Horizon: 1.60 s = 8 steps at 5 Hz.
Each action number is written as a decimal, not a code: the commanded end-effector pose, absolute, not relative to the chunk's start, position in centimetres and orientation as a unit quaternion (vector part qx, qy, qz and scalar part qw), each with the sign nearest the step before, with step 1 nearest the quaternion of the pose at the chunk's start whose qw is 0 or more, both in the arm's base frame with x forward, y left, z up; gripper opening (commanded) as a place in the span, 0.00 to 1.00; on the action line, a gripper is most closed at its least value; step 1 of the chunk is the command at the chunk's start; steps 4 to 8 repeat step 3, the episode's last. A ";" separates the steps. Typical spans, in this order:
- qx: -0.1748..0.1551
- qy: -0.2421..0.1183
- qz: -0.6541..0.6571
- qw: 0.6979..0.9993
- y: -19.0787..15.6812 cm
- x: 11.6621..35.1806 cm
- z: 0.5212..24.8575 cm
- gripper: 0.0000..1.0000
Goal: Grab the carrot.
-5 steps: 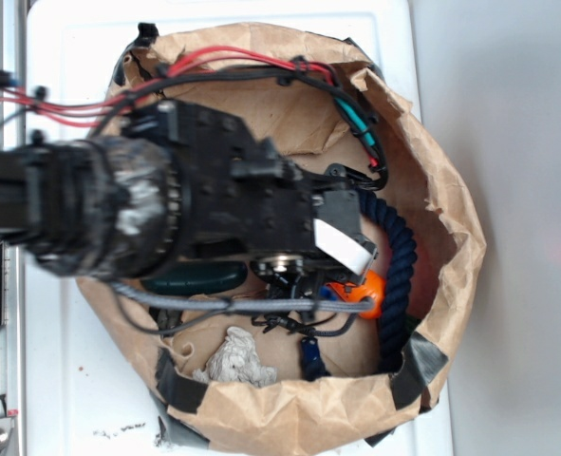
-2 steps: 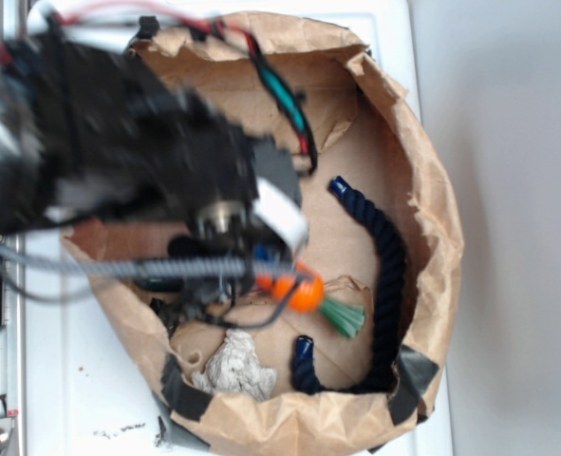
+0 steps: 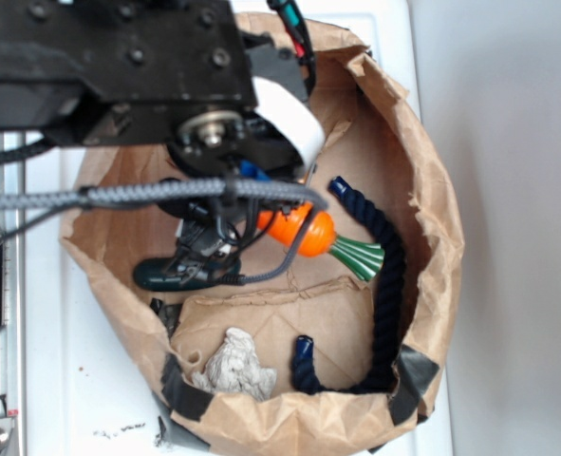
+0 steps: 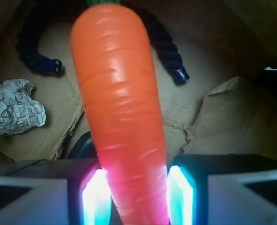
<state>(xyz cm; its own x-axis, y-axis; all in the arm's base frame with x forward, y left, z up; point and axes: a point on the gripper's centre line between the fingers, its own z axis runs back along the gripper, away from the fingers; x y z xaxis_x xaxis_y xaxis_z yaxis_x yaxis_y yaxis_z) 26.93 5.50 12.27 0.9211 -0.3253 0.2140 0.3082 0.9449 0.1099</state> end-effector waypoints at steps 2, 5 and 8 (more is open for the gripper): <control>0.114 -0.087 -0.117 0.983 2.4 26.7 20.2 0.00; 0.122 -0.090 -0.124 0.981 2.1 26.5 19.9 0.00; 0.122 -0.090 -0.124 0.981 2.1 26.5 19.9 0.00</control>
